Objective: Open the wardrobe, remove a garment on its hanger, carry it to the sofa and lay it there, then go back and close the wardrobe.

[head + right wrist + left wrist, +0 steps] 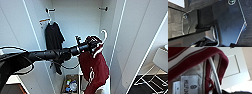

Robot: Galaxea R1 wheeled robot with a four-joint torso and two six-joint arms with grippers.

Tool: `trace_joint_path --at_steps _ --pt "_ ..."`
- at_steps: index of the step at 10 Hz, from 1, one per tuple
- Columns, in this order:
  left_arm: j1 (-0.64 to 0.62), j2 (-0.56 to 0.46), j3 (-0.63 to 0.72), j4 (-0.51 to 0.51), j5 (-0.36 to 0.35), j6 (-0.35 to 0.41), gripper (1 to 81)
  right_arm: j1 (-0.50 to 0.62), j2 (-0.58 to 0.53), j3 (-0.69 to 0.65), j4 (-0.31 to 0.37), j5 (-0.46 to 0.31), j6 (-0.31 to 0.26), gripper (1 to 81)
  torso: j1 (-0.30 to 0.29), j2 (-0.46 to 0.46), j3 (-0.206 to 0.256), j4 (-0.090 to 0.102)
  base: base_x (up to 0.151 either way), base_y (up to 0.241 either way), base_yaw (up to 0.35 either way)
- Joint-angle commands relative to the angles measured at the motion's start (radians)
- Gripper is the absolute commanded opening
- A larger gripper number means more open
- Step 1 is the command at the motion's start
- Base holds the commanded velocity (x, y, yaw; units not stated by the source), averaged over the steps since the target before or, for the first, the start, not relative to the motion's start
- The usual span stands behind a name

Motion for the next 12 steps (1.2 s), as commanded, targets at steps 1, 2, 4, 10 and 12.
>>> trace_joint_path --at_steps 1,2,4,10,12 --pt "-0.183 -0.015 0.047 0.051 -0.085 0.035 1.0 0.025 0.006 0.009 0.002 -0.056 -0.001 81.1 0.000 0.000 0.000 0.000 -0.101 0.000 0.000" --pt "-0.177 -0.021 0.055 0.054 -0.085 0.035 1.0 0.025 0.006 0.009 0.002 -0.056 -0.001 81.1 0.000 0.000 0.000 0.000 -0.105 0.000 0.000" --pt "-0.172 -0.038 0.069 0.055 -0.083 0.035 1.0 0.025 0.006 0.007 0.002 -0.056 -0.001 81.1 -0.002 -0.001 0.000 0.000 -0.106 0.000 0.000" --pt "-0.162 -0.069 0.103 0.069 -0.085 0.035 1.0 0.029 0.007 0.009 0.002 -0.056 -0.001 81.1 -0.002 -0.001 0.000 0.000 -0.084 0.000 0.000" --pt "-0.160 -0.076 0.116 0.072 -0.085 0.034 1.0 0.028 0.007 0.009 0.002 -0.056 -0.001 81.1 -0.004 -0.001 0.000 0.000 0.000 0.000 0.000"
